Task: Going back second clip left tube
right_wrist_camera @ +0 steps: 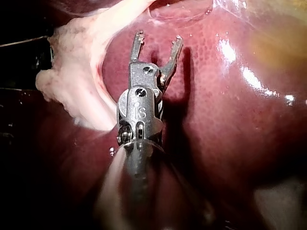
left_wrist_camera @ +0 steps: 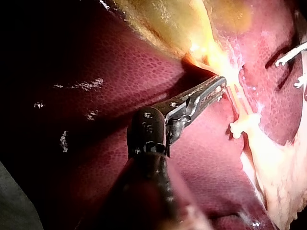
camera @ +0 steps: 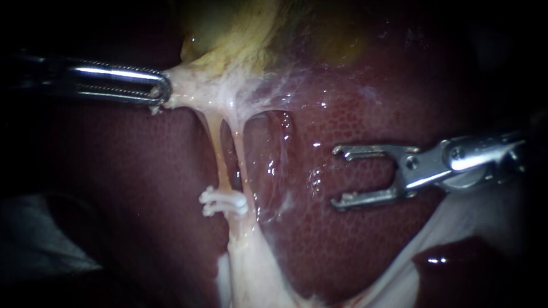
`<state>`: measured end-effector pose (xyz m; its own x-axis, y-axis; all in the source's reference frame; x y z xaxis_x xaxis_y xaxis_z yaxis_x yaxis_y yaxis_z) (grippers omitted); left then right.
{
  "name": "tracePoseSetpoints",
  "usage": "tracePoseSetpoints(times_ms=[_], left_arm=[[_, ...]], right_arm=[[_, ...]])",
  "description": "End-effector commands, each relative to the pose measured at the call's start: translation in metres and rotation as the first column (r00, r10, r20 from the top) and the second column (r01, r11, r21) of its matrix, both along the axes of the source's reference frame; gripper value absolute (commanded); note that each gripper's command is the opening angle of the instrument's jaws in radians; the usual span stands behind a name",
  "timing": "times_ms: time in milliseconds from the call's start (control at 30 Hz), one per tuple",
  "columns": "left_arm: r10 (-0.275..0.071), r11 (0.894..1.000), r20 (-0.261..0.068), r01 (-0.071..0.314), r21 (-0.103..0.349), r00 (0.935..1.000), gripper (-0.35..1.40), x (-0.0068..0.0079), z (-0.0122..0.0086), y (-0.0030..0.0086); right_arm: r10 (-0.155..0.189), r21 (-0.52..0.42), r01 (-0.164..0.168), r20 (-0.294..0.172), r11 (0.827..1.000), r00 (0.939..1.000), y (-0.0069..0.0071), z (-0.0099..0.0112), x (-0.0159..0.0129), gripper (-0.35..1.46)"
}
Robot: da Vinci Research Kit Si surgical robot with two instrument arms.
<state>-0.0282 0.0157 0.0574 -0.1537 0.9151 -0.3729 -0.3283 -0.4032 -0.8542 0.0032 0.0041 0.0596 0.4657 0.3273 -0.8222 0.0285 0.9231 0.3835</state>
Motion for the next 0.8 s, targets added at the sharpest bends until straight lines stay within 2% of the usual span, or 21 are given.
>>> tracePoseSetpoints(times_ms=[33,167,400,700,800], left_arm=[[-0.002,1.0,-0.003,0.002,-0.004,1.0,-0.35,-0.0003,0.0004,-0.0002],[-0.006,1.0,-0.004,0.006,-0.017,1.0,-0.35,-0.0014,0.0027,-0.0009],[0.009,1.0,-0.01,-0.009,0.002,0.9999,-0.35,-0.0033,0.0061,-0.0013],[0.009,1.0,-0.01,-0.009,0.002,0.9999,-0.35,-0.0034,0.0062,-0.0012],[0.01,1.0,-0.009,-0.01,0.002,0.9999,-0.35,-0.0033,0.006,-0.0013]], right_arm=[[0.003,0.003,-0.003,0.001,1.0,1.0,0.0001,-0.0001,-0.0001,0.5],[0.002,-0.002,-0.002,0.002,1.0,1.0,0.0002,-0.0004,-0.0004,0.5],[-0.002,0.001,0.002,-0.002,1.0,1.0,0.0001,-0.0005,-0.0004,0.5],[-0.014,0.007,0.014,-0.011,1.0,0.9998,-0.0001,-0.0008,-0.0003,0.5],[-0.028,0.017,0.028,-0.027,0.999,0.9992,-0.0003,-0.001,0.0,0.5]])
